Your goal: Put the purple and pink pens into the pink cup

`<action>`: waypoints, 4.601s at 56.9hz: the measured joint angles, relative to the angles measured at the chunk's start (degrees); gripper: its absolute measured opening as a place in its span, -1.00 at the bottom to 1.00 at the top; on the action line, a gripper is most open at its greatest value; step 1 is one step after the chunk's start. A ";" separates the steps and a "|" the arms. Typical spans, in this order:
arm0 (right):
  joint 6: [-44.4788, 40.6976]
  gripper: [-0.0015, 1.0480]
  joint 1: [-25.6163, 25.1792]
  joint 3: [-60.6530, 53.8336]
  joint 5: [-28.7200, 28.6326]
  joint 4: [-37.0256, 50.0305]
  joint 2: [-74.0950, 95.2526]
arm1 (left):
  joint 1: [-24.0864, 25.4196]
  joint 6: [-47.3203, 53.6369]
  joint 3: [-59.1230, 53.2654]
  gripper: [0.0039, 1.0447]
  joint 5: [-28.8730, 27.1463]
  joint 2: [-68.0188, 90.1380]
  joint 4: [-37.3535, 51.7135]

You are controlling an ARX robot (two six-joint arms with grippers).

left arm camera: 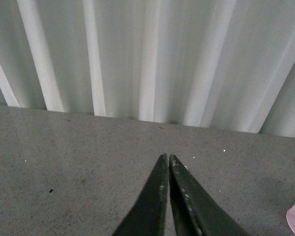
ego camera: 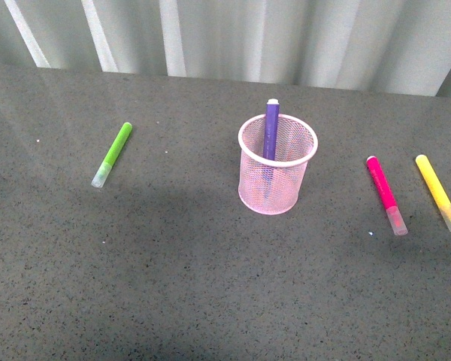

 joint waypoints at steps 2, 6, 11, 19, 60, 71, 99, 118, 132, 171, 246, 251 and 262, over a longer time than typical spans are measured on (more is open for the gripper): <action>0.00 0.86 0.00 0.00 0.00 0.00 0.00 | -0.74 0.20 -0.92 -0.93 -1.05 -1.33 -0.57; 0.00 0.86 0.00 0.00 0.00 0.00 0.00 | -2.05 0.26 -2.38 -0.93 -2.36 -3.89 -1.75; 0.00 0.86 0.00 0.00 0.02 0.00 0.00 | -3.63 0.39 -3.91 -0.93 -3.67 -7.26 -3.50; 0.00 0.86 0.00 0.00 0.00 0.00 0.00 | -5.42 0.42 -5.68 -0.93 -5.40 -11.93 -6.43; 0.00 0.86 0.00 0.00 0.00 0.00 0.00 | -11.56 0.46 -8.83 -0.93 -11.32 -31.69 -21.18; 0.00 0.86 0.00 0.00 0.00 0.00 0.00 | -11.56 0.46 -8.83 -0.93 -11.32 -35.45 -24.92; 0.00 0.86 0.00 0.00 0.00 0.00 0.00 | -11.56 0.52 -8.83 -0.93 -11.30 -50.45 -40.09; 0.00 0.86 0.00 0.00 0.00 0.00 0.00 | -11.56 0.52 -8.83 -0.93 -11.30 -50.49 -40.30; 0.42 0.86 0.31 -0.04 3.76 4.61 2.05 | -11.56 0.48 -8.83 -0.17 -11.30 -50.51 -40.30; 1.86 0.86 -1.03 52.17 5.55 19.96 112.59 | -11.56 0.63 -8.83 0.88 -11.32 -50.53 -40.35; 8.24 0.86 8.44 58.14 0.50 23.12 128.26 | -11.56 0.63 -8.83 0.88 -11.32 -50.53 -40.35; 8.22 0.84 8.46 58.14 0.63 23.61 128.58 | -11.56 0.63 -8.83 0.88 -11.32 -50.53 -40.35; 8.20 0.32 8.15 58.21 1.51 23.98 128.82 | -11.56 0.63 -8.83 0.88 -11.32 -50.53 -40.35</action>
